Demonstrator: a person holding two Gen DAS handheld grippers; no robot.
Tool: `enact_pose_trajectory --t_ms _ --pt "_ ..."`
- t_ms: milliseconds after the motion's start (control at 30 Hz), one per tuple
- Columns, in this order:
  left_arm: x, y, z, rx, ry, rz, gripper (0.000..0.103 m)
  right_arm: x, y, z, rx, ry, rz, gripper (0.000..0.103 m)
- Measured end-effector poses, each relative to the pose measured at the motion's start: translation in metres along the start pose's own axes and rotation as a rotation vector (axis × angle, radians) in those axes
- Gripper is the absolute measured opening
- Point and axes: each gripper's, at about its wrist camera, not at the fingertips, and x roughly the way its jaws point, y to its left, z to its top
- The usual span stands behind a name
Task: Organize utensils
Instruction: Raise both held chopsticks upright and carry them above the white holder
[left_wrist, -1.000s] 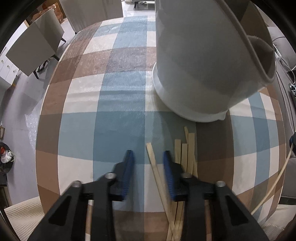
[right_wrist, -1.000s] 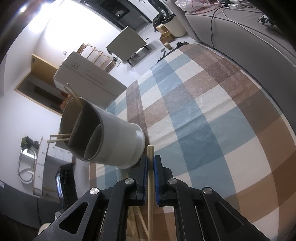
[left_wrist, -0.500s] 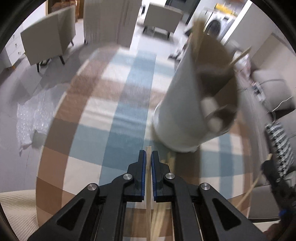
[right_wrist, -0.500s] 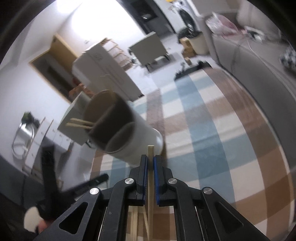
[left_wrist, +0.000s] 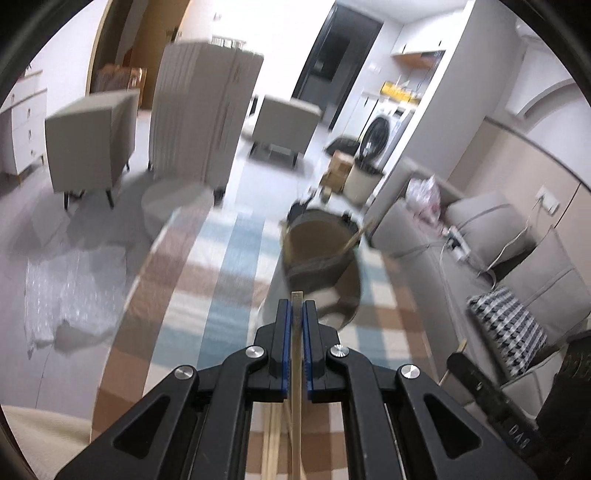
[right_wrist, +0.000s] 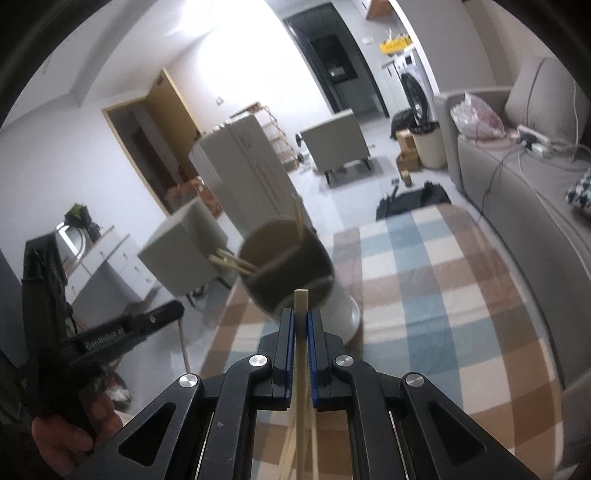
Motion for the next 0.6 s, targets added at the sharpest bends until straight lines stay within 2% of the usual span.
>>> enact_pose_trajectory --t_ms 200,367,467,600 --pt "-0.019 -0.008 0.033 0.012 -0.136 -0.034 0.001 -0.02 0.018 0.026 -0.057 -0.092 0.022 0.006" --pt "-0.025 -0.015 0.065 0.023 -0.245 -0.05 0.001 -0.02 0.028 0.055 -0.121 -0.146 0.025 0.006" --pt "-0.021 -0.018 0.083 0.035 -0.306 -0.04 0.001 -0.015 0.028 0.077 -0.119 -0.174 0.029 0.006" --pt "-0.012 -0.016 0.1 0.02 -0.392 0.012 0.001 -0.001 0.033 0.108 -0.128 -0.217 0.037 0.006"
